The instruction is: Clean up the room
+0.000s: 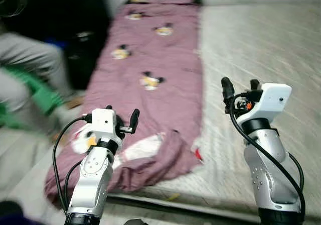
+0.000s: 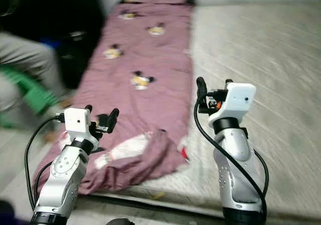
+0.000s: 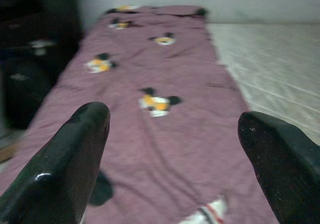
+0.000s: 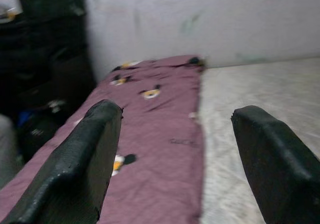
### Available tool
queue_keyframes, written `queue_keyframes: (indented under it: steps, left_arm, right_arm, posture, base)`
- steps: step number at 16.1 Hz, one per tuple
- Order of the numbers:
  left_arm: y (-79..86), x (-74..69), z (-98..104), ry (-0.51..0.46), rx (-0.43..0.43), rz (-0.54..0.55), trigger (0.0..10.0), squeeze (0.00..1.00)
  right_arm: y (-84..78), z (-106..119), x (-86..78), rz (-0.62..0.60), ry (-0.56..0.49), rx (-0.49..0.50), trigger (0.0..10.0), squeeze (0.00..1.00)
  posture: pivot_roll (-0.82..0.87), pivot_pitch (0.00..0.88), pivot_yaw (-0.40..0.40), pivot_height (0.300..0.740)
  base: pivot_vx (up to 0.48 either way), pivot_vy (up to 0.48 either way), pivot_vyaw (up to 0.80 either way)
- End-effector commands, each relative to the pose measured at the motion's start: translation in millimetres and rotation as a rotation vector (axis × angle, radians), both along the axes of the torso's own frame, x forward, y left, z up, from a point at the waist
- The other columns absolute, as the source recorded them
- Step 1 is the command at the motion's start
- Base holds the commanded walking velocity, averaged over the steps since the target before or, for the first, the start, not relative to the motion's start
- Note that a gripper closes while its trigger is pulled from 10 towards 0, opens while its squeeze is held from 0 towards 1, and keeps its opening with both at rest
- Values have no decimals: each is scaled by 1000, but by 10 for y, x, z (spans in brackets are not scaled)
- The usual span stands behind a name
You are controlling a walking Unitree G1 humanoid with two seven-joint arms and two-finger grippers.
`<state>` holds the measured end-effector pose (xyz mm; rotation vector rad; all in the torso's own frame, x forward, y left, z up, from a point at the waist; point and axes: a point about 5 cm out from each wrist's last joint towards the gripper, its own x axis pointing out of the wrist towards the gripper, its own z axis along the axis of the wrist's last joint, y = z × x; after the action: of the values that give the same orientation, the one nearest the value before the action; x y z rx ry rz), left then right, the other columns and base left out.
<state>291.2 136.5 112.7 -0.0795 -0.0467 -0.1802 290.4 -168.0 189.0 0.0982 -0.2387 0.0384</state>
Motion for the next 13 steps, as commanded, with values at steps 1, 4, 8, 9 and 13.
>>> queue_keyframes:
  steps: [1,4,8,9,13]
  left_arm:
    - [79,-37,-65,23,13,26,10000,0]
    - [61,-47,-67,28,-2,13,10000,0]
    - [67,-58,-66,36,-17,16,10000,0]
    - [136,-76,-91,47,-14,36,10000,0]
    - [252,-116,-128,67,-24,67,10000,0]
  right_arm:
    - [21,-60,-9,3,22,6,10000,0]
    - [-5,-108,-37,-9,36,7,10000,0]
    - [-6,-259,-61,-28,81,-8,10000,0]
    - [-38,-312,-64,-46,101,-15,10000,0]
    - [-85,-366,-57,-59,116,-24,10000,0]
  posture:
    - [-61,86,114,740]
    - [-61,95,115,740]
    - [-47,101,110,740]
    - [-39,96,106,740]
    - [-34,84,97,740]
  base:
    - [0,0,0]
    - [0,0,0]
    - [0,0,0]
    - [0,0,0]
    - [0,0,-717]
